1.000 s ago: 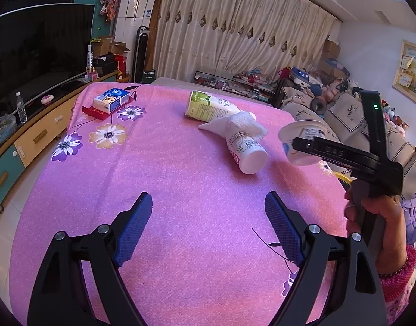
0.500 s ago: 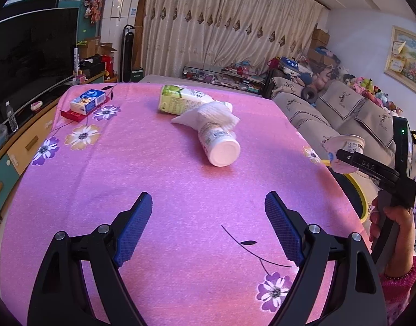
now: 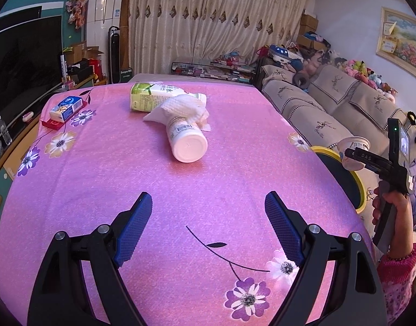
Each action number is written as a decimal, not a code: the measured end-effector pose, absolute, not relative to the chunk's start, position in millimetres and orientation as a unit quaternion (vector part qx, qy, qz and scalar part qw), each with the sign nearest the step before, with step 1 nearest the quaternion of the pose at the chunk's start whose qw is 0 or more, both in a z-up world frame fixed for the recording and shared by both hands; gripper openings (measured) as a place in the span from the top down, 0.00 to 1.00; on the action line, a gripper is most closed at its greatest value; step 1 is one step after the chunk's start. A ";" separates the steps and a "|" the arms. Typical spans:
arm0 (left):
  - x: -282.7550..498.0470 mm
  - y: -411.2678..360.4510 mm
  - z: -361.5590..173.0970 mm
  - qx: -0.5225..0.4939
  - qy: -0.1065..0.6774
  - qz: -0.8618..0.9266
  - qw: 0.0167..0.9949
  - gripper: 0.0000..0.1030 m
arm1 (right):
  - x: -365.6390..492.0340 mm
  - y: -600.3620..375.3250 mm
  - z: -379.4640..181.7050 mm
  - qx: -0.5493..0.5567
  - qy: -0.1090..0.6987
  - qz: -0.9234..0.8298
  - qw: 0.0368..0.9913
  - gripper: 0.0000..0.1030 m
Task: Collect trash
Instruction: 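Carry the yogurt cup with the right gripper over the bin and release, then reach the left gripper to the crumpled white tissue and grasp it, then carry the tissue with the left gripper over the bin and release, then reach the right gripper to the white pill bottle and grasp it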
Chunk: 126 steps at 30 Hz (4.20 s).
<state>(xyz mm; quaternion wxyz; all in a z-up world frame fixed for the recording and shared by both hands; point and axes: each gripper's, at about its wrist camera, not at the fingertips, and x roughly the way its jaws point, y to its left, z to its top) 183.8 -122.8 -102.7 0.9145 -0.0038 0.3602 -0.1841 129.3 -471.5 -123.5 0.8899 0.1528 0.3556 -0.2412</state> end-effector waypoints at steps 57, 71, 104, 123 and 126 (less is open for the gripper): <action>385.3 -163.3 -95.0 0.066 0.424 -0.185 0.884 0.86 | 125.5 -373.2 -114.5 0.122 0.330 -0.141 0.925 0.28; 321.8 -172.8 -4.5 0.076 0.338 -0.223 0.911 0.87 | 114.5 -377.9 -109.2 0.117 0.310 -0.151 0.931 0.28; 252.2 -495.8 -115.0 0.149 0.426 -0.391 0.802 0.52 | -22.6 -518.4 -109.4 0.164 0.290 -0.279 0.900 0.28; 198.4 -293.7 -35.0 0.064 0.327 -0.314 0.889 0.18 | 17.0 -462.6 -110.1 0.140 0.314 -0.216 0.914 0.28; 189.3 -247.2 -30.2 0.065 0.315 -0.273 0.907 0.16 | 33.6 -438.5 -108.4 0.135 0.320 -0.184 0.920 0.28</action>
